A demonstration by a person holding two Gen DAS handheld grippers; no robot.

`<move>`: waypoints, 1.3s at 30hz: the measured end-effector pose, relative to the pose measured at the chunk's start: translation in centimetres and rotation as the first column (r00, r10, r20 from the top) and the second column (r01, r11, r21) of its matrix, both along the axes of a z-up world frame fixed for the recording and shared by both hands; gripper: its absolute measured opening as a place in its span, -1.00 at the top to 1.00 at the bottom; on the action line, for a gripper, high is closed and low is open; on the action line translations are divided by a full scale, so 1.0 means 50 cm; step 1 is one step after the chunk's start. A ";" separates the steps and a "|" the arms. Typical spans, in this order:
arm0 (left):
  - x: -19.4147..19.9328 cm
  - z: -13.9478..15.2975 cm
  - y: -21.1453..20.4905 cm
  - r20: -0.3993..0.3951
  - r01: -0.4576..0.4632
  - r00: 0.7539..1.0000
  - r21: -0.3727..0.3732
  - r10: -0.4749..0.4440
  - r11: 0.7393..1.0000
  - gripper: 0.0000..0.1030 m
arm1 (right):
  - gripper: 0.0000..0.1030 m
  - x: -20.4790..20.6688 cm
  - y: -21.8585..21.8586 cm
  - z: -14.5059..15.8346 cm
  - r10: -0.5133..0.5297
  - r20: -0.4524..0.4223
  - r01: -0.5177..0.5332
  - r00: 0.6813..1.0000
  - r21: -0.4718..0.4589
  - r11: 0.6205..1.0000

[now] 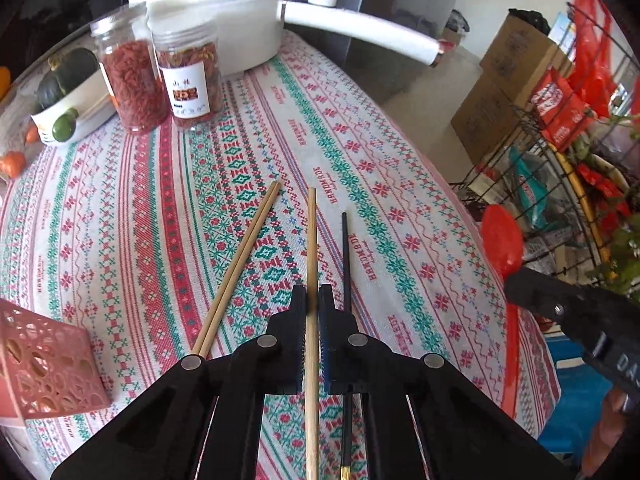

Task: Organize utensils
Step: 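Grasp a wooden chopstick with the left tool while the right tool lifts the red spoon, then lower the wooden chopstick into the basket and open the left tool while the right tool carries the red spoon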

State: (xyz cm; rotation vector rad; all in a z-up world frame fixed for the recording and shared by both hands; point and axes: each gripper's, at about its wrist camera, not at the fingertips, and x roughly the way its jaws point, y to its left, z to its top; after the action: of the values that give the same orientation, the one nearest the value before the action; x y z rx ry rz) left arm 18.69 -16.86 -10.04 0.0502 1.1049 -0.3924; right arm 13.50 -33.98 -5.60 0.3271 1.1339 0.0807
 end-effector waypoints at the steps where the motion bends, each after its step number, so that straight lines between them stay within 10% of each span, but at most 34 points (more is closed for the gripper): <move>1: -0.015 0.017 0.010 0.019 0.011 1.000 -0.010 -0.011 1.000 0.89 | 0.93 -0.004 0.003 0.007 0.001 0.011 -0.001 1.000 0.000 1.000; 12: -0.167 0.210 0.217 0.216 -0.021 0.974 -0.199 0.065 0.980 0.89 | 0.93 -0.053 0.079 0.091 0.013 0.161 -0.025 0.987 0.071 0.997; 17: -0.206 0.258 0.318 0.336 -0.093 0.925 -0.245 0.175 0.965 0.89 | 0.93 -0.061 0.134 0.122 0.036 0.228 -0.058 0.973 0.091 0.994; 24: -0.243 0.325 0.430 0.378 -0.127 0.874 -0.432 0.307 0.893 0.89 | 0.93 -0.054 0.202 0.143 0.060 0.302 -0.095 0.951 0.101 0.990; 39: -0.256 0.357 0.515 0.555 -0.260 0.722 -0.336 0.413 0.905 0.89 | 0.93 -0.044 0.315 0.197 0.079 0.468 -0.154 0.880 0.125 0.980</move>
State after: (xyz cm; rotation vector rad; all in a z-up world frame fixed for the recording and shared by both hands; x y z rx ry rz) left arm 5.91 8.88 7.81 -0.2248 0.3869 -0.1452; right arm 11.32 -18.21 4.26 0.3575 0.6705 0.3418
